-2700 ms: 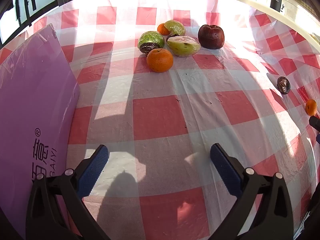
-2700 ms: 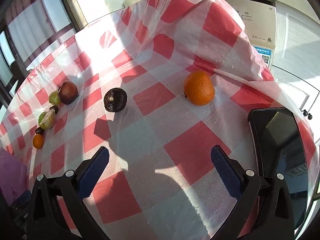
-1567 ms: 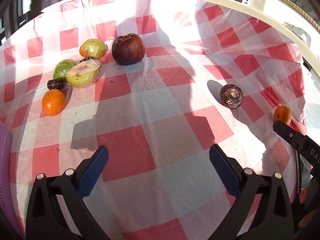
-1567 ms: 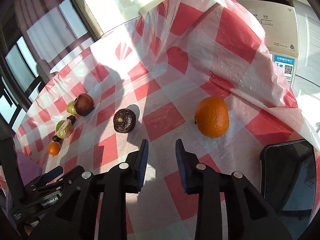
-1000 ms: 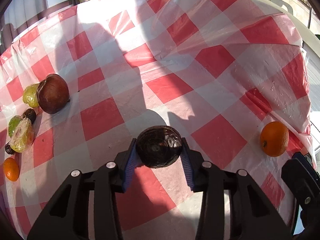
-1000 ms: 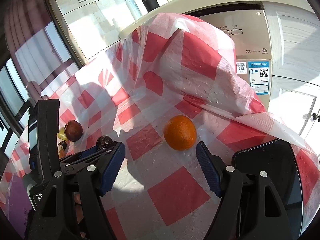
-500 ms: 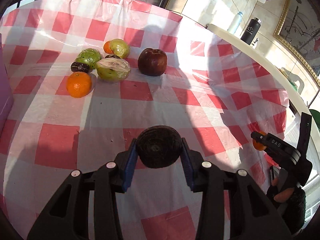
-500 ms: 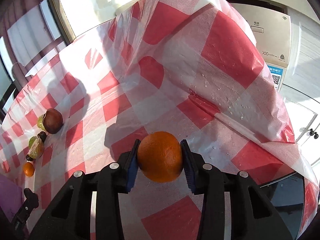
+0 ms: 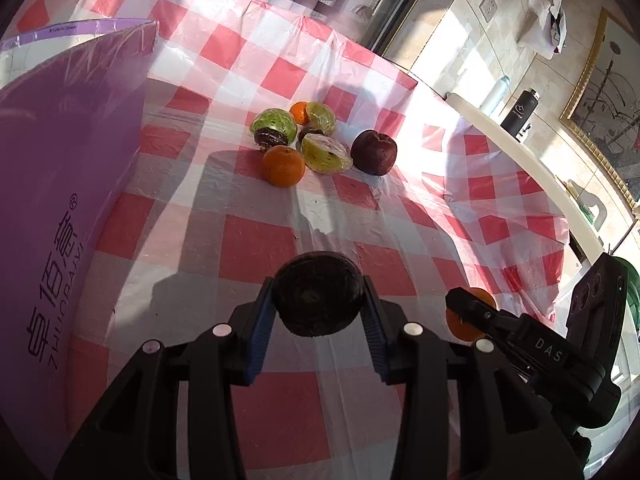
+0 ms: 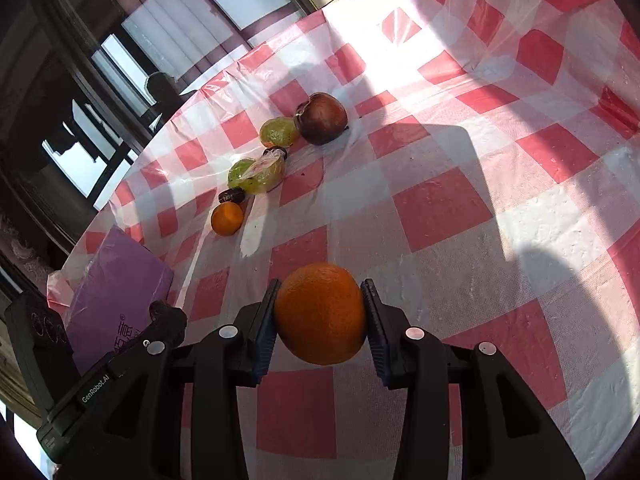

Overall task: Organize fruits
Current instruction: 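Carry the dark fruit and orange over the white box with both tools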

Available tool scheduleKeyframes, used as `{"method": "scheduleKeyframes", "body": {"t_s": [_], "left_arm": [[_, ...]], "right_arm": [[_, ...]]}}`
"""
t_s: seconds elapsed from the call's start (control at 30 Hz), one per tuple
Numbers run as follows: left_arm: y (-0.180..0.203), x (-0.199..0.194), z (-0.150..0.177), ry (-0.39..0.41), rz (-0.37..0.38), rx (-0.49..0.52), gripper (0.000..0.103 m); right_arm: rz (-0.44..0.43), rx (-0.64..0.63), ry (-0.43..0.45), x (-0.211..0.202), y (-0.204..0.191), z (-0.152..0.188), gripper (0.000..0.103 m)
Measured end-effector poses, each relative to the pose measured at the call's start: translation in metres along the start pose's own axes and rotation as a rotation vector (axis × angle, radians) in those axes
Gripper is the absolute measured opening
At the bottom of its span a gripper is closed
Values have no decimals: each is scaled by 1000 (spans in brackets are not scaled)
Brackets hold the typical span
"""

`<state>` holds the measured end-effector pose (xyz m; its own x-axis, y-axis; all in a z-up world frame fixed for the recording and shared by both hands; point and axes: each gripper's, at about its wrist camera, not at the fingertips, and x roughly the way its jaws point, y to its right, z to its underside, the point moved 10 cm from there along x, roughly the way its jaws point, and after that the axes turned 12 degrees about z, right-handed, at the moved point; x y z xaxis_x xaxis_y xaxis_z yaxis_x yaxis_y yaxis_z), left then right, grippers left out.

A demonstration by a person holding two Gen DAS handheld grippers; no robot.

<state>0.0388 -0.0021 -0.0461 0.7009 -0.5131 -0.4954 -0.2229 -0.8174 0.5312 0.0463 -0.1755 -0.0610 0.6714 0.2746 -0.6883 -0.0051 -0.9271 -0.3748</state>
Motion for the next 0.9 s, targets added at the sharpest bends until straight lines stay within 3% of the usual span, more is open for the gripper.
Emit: {"method": "scheduleKeyframes", "body": {"t_s": [0.1, 0.4, 0.53, 0.9], "left_arm": [[2, -2, 1, 2, 2, 8, 41], [1, -13, 8, 10, -51, 18, 41], [8, -27, 8, 29, -101, 89, 41], [57, -98, -20, 148, -112, 236, 41]], "right_arm": [[-9, -65, 27, -4, -16, 5, 40], [-43, -33, 17, -5, -15, 8, 40], [-52, -33, 13, -5, -14, 9, 40], [-52, -43, 41, -12, -21, 10, 40]]}}
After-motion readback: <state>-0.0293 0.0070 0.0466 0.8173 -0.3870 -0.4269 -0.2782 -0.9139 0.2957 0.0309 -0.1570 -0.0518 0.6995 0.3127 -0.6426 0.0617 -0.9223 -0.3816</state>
